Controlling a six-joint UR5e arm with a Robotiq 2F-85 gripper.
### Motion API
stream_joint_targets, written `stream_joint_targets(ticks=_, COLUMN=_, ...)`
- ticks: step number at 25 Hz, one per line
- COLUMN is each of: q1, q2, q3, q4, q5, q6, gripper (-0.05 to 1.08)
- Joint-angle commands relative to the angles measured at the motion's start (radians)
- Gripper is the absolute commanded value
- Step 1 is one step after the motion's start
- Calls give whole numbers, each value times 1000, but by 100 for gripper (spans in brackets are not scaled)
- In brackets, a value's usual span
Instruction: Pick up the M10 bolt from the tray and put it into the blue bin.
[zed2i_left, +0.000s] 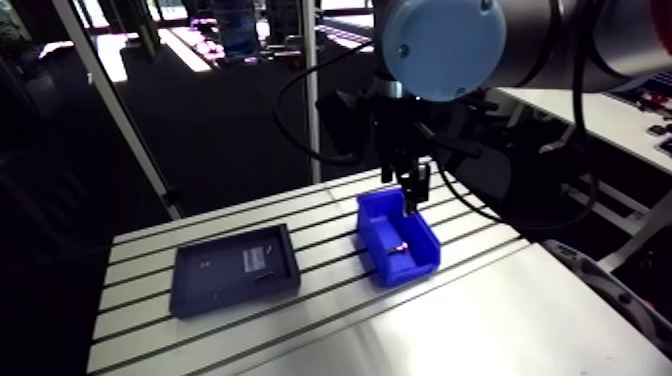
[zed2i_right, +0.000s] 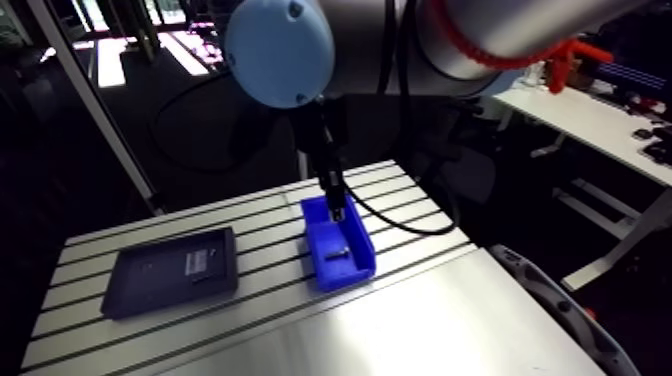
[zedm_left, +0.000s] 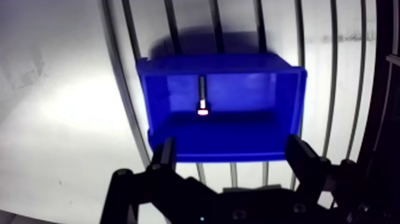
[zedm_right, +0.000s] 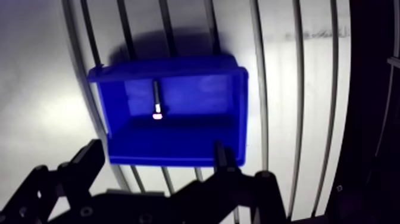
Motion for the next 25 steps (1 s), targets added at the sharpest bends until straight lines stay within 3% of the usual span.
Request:
stream_joint_targets(ticks=1, q1=33, q2=-74, q3=-151, q4=261, q5=-19, q6=115, gripper=1)
stream_joint_targets(ticks=6, q1=93, q2=-110, q3=-261, q4=409, q5=-12, q6=364, gripper=1)
stream_joint_targets(ticks=10, q1=133, q2=-116, q3=-366, q4=502, q5=-2, q6=684, gripper=1)
stream_joint_targets(ticks=13, q1=156, q2=-116, q3=-421, q4=538, q5=31, q6=925, gripper=1)
stream_joint_targets(ticks=17, q1=171, q2=-114, q3=-469, q4=541, q5=59, q6=1214, gripper=1)
stream_joint_targets(ticks=18, q1=174, q2=-114, q3=-481, q4=542, q5=73, q6=1272, gripper=1)
stream_joint_targets(ticks=21, q1=156, q2=-117, q3=-490, q4=550, q5=139, q6=1413, gripper=1)
stream_joint_targets(ticks=25, q1=157, q2=-137, q3=-486, q4=574, q5=149, q6=1593, gripper=1)
